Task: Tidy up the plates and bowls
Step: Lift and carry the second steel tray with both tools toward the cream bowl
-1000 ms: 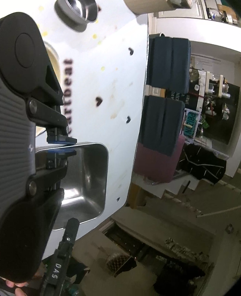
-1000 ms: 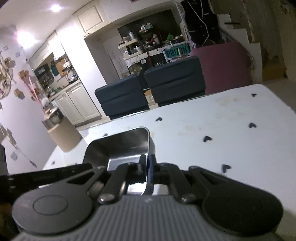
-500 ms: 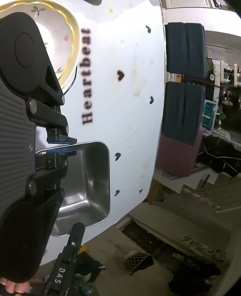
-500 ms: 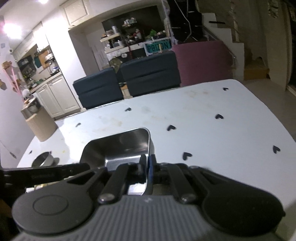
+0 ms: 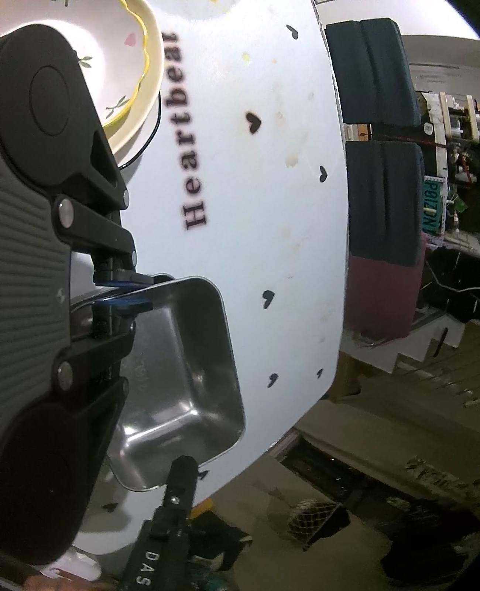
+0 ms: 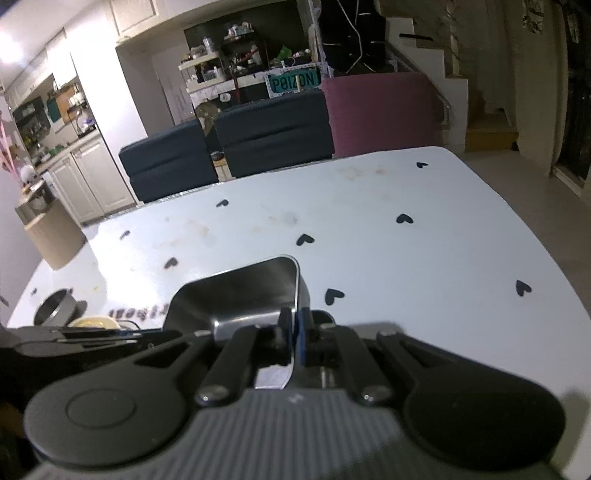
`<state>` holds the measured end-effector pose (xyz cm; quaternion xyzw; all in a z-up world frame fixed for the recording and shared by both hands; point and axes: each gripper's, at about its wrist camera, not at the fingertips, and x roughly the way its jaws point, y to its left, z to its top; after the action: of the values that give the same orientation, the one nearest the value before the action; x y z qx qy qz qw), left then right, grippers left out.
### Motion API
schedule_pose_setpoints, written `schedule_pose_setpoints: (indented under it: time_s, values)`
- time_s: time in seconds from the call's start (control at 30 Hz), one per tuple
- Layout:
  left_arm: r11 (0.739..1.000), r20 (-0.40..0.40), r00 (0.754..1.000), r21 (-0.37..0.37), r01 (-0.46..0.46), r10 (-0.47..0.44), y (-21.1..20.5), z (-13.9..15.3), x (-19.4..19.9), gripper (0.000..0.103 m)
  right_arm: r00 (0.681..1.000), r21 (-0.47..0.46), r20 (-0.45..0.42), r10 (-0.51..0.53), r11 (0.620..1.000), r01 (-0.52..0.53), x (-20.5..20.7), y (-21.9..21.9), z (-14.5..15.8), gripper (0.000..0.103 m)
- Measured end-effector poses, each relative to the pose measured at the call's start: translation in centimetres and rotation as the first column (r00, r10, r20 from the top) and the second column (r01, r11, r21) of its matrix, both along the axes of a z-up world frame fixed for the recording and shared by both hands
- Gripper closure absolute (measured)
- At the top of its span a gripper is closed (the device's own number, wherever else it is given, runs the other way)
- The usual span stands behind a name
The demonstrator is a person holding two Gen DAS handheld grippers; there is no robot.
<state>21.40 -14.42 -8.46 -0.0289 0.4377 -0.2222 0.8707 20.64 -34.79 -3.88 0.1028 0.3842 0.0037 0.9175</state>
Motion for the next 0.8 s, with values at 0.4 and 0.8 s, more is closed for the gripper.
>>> schedule_pose_setpoints:
  time_s: [0.4, 0.8]
  values:
    - [0.998, -0.013, 0.999, 0.054, 0.039, -0.039, -0.8, -1.2, 0.0, 0.095, 0.999, -0.059, -0.041, 0.007, 0.998, -0.010, 0.8, 0.7, -0.7, 0.098]
    - [0.995, -0.034, 0.998, 0.077, 0.064, -0.061, -1.1, -1.9, -0.1, 0.094, 0.996, -0.087, -0.087, 0.007, 0.996, -0.015, 2.0, 1.5, -1.6, 0.098]
